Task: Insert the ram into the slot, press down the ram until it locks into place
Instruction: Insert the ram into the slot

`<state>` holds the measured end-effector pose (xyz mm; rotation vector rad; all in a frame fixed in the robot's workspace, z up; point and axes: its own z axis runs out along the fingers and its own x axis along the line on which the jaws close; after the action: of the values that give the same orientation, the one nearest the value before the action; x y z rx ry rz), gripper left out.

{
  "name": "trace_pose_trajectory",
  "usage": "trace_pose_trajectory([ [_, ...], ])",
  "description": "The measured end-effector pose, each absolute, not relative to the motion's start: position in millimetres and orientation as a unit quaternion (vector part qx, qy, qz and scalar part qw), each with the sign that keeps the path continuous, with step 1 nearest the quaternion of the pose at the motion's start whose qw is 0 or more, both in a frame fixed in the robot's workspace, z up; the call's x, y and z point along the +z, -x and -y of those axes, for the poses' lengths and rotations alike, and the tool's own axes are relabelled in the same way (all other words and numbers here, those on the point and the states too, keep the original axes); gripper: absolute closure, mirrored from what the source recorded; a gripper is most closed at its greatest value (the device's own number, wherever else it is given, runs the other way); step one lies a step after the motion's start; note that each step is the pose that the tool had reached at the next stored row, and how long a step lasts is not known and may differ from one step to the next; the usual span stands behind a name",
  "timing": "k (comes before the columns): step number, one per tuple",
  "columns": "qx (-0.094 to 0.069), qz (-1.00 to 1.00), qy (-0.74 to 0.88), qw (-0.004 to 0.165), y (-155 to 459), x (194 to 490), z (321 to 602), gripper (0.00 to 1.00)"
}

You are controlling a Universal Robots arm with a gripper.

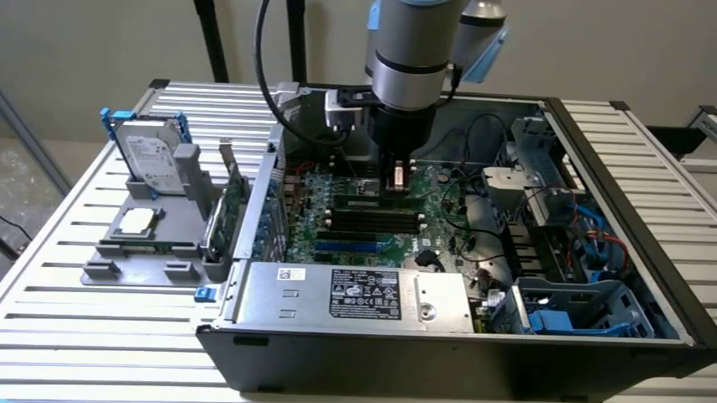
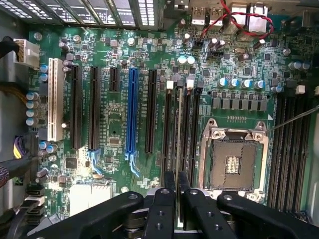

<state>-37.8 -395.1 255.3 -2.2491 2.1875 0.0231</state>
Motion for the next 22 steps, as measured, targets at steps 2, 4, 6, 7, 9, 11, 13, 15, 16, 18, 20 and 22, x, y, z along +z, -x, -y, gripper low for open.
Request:
trace_pose_trajectory([
  [2, 0.005, -0.697, 0.717, 0.001, 39.1, 253.7, 395.1, 0.86],
  [4, 0.003, -0.697, 0.717, 0.000, 40.0, 252.7, 395.1, 0.86],
  [6, 0.001, -0.697, 0.717, -0.001, 40.4, 252.0, 395.1, 0.86],
  [7, -0.001, -0.697, 0.717, -0.001, 40.5, 251.6, 395.1, 0.86],
  [9, -0.003, -0.697, 0.717, -0.001, 40.6, 250.7, 395.1, 0.86],
  [11, -0.006, -0.698, 0.716, -0.002, 40.5, 249.7, 395.1, 0.86],
  [13, -0.006, -0.698, 0.716, -0.002, 40.5, 249.3, 395.2, 0.86],
  [15, -0.006, -0.700, 0.714, -0.002, 40.6, 249.2, 395.2, 0.86],
  [16, -0.006, -0.700, 0.714, -0.002, 40.6, 249.1, 395.1, 0.86],
  [18, -0.006, -0.702, 0.713, -0.002, 40.5, 248.8, 395.1, 0.86],
  [20, -0.007, -0.702, 0.712, -0.004, 40.6, 248.4, 395.0, 0.86],
  [22, -0.009, -0.703, 0.711, -0.006, 40.6, 247.9, 394.9, 0.86],
])
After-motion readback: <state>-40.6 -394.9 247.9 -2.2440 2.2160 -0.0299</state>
